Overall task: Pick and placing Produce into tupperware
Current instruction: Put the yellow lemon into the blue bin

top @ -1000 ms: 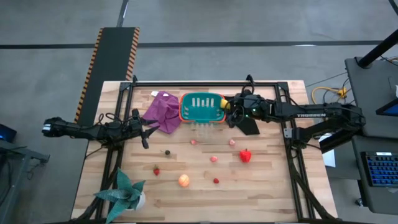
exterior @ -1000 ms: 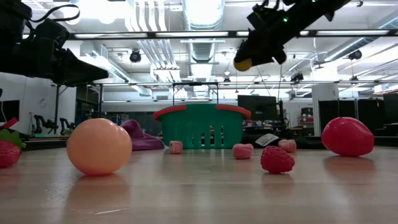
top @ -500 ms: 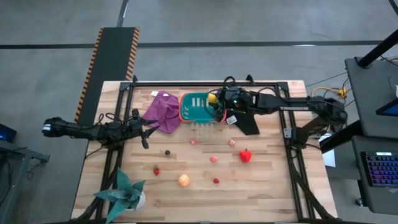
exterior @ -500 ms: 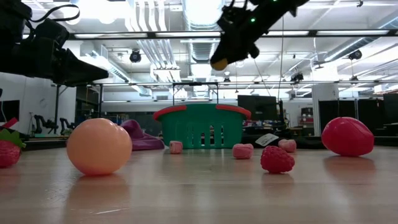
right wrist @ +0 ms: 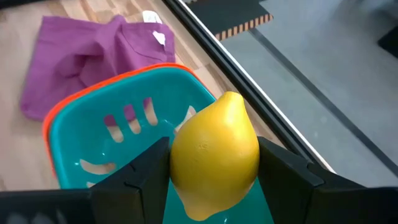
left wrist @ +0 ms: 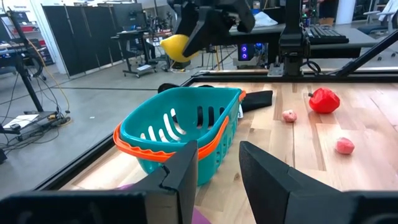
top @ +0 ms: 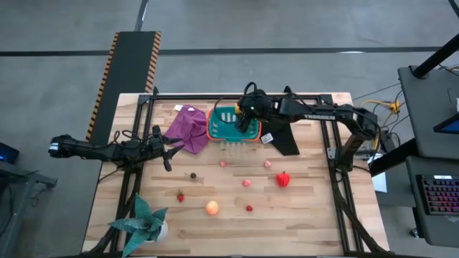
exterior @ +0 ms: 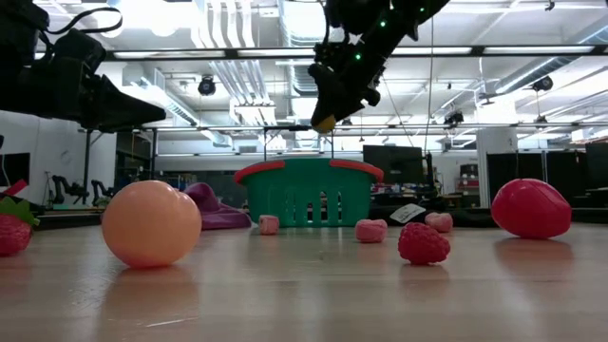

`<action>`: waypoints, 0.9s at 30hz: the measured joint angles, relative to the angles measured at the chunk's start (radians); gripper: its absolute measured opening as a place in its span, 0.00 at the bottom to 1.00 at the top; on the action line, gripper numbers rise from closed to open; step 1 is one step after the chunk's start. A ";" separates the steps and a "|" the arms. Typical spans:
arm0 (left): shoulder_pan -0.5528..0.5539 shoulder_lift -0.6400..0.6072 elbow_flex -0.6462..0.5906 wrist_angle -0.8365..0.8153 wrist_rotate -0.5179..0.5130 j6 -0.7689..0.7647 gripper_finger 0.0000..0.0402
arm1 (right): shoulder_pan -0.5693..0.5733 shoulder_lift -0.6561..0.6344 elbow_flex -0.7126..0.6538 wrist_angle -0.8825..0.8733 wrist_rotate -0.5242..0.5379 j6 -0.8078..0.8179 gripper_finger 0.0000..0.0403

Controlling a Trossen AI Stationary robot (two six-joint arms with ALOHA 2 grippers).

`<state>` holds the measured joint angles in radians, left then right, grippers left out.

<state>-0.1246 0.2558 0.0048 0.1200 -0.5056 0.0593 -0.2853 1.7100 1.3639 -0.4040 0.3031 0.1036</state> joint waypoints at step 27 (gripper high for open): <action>0.000 0.043 0.000 0.002 0.000 0.000 0.26 | -0.031 0.008 -0.010 -0.160 0.000 0.061 0.49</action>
<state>-0.1242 0.2984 0.0048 0.1215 -0.5060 0.0597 -0.3164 1.7176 1.3542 -0.5639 0.3031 0.1646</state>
